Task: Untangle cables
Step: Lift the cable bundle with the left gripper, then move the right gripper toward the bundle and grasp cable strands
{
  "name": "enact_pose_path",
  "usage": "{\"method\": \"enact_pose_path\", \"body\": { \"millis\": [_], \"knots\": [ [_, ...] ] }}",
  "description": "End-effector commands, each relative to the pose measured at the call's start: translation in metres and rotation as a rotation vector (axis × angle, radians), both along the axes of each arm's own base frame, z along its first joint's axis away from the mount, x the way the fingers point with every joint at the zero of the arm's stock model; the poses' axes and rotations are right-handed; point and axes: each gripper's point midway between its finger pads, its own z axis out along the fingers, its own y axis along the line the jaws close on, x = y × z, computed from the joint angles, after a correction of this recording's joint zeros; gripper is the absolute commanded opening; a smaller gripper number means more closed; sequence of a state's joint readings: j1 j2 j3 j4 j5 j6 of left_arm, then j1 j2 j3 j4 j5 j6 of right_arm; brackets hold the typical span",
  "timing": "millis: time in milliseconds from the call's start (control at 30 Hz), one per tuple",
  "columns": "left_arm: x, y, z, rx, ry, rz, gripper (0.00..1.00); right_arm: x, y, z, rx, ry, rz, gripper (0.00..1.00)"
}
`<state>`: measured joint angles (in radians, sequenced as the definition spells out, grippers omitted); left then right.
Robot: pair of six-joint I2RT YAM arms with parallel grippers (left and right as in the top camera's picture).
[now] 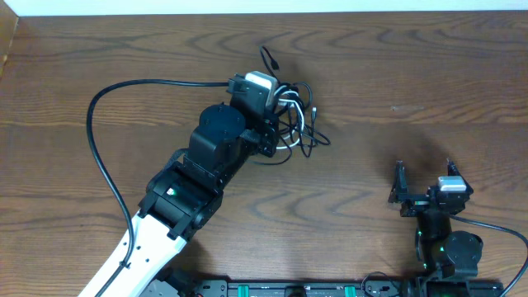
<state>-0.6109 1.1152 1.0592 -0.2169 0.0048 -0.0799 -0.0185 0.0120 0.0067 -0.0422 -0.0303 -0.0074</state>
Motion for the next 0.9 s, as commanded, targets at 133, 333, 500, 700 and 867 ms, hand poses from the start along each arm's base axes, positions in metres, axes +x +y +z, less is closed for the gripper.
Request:
{"method": "enact_pose_path", "body": {
  "millis": [133, 333, 500, 700, 867],
  "knots": [
    [-0.017, -0.022, 0.025, -0.01, -0.074, -0.181, 0.07, -0.001, 0.01, 0.013, 0.095, -0.048, 0.057, 0.99],
    [-0.029, -0.034, 0.023, 0.044, -0.116, -0.306, 0.07, -0.008, 0.032, 0.048, 0.093, -0.147, 0.194, 0.99],
    [-0.03, -0.034, 0.02, 0.055, -0.108, -0.312, 0.08, -0.014, 0.041, 0.069, 0.025, -0.123, 0.247, 0.99],
    [-0.031, -0.033, 0.018, 0.059, -0.099, -0.313, 0.07, -0.012, 0.06, 0.086, -0.089, -0.011, 0.368, 0.99],
    [-0.039, -0.039, 0.014, 0.048, -0.072, -0.369, 0.07, -0.005, 0.086, 0.104, -0.108, 0.076, 0.55, 0.99]
  ]
}}
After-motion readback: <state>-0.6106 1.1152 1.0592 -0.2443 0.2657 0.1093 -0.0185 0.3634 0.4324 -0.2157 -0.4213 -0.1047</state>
